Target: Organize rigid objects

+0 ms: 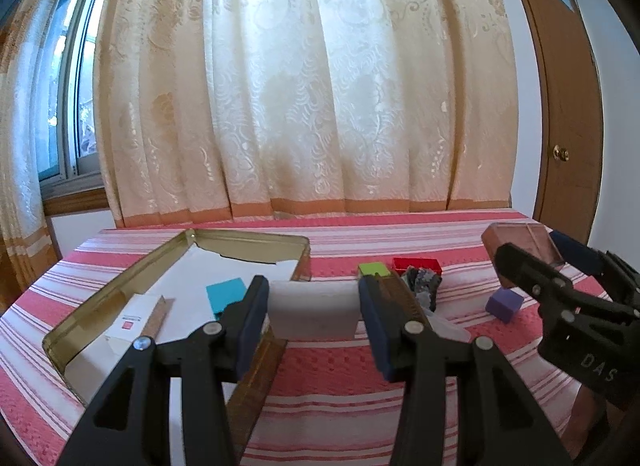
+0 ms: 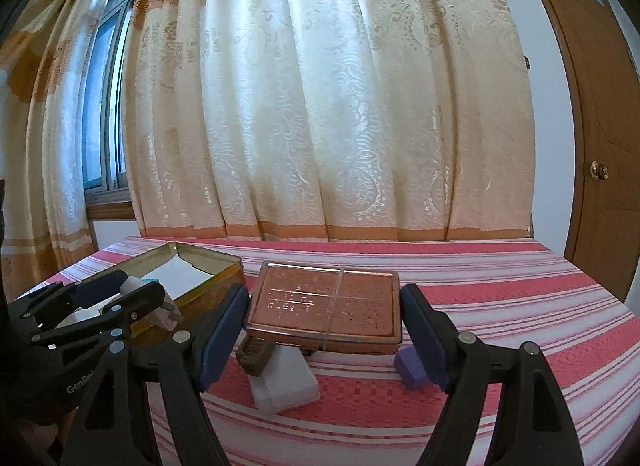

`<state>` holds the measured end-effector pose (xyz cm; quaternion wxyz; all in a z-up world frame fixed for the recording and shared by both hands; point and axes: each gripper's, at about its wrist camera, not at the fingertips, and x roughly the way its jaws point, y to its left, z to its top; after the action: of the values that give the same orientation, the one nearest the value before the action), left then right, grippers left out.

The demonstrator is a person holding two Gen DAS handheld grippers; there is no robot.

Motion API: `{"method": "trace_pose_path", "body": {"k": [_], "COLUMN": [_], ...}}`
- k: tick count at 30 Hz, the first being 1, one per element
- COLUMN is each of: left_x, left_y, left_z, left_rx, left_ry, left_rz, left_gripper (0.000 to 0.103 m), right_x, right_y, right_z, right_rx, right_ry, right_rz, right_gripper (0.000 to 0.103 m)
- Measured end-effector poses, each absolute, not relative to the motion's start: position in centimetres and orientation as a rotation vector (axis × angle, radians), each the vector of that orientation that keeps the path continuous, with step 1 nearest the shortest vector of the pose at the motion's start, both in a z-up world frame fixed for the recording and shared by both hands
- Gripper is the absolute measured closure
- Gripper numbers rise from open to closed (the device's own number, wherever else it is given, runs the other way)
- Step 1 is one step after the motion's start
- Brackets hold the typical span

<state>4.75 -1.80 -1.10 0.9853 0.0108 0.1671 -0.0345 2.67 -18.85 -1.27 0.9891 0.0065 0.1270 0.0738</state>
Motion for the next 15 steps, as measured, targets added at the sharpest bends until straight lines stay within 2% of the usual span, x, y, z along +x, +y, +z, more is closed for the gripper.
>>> {"method": "trace_pose_path", "body": {"k": [15], "left_x": [4.5], "left_y": [0.0], "left_z": [-1.0], "left_rx": [0.015], "left_ry": [0.318], "left_rz": [-0.030], "left_gripper": [0.057], "right_x": [2.7], "right_y": [-17.2], "right_z": [-1.4], "right_rx": [0.004], "right_ry": [0.256], "right_rz": [0.183], "right_gripper": [0.024]}}
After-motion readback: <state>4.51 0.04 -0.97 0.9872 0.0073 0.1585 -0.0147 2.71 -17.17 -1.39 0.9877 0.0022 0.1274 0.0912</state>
